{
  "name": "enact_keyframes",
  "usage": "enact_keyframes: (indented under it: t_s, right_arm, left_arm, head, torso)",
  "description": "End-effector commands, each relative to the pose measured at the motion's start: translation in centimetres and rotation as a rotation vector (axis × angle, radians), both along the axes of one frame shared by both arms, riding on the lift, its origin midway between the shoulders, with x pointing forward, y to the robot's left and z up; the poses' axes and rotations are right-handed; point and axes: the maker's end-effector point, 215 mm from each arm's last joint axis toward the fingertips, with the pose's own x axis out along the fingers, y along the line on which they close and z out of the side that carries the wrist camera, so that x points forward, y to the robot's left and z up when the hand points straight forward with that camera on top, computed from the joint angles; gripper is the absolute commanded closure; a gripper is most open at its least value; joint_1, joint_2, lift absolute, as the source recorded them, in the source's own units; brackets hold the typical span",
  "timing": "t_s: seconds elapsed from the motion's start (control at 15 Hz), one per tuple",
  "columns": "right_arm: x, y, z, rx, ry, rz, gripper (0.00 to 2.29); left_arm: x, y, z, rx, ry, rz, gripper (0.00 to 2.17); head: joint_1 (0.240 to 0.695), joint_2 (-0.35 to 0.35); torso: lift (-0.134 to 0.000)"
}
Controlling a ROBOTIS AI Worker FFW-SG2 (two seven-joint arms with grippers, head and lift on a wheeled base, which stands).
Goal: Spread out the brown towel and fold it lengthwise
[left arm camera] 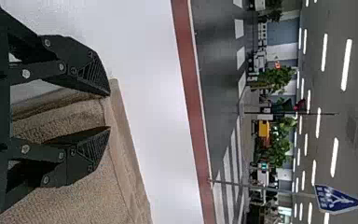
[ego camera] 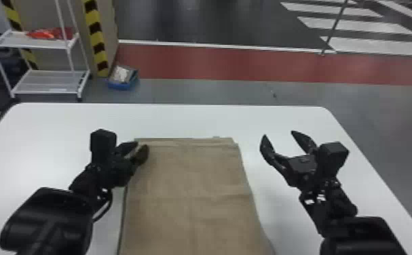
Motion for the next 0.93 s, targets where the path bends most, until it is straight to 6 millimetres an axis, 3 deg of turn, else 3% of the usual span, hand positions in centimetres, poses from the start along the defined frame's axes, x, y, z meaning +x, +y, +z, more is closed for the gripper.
enact_keyframes:
  t_s: [0.0, 0.33, 0.53, 0.87]
  right_arm:
    - [0.0, -0.1, 0.1, 0.000, -0.001, -0.001, 0.21]
    - [-0.1, -0.2, 0.0, 0.000, 0.002, -0.004, 0.21]
    - [-0.1, -0.3, -0.1, 0.000, 0.003, -0.005, 0.20]
    - [-0.1, -0.1, 0.0, 0.000, 0.000, -0.002, 0.20]
  left_arm:
    - [-0.1, 0.2, -0.5, 0.004, 0.014, 0.007, 0.98]
    - [-0.2, 0.2, 0.0, 0.001, -0.002, 0.015, 0.98]
    - [-0.5, 0.2, 1.4, -0.002, -0.035, 0.031, 0.98]
    - [-2.4, -0.5, 2.3, 0.003, -0.024, 0.020, 0.98]
  head:
    - [0.695, -0.128]
    - [0.695, -0.126]
    - [0.695, -0.127]
    - [0.695, -0.130]
  torso:
    - [-0.125]
    - [-0.125]
    - [-0.125]
    - [-0.125]
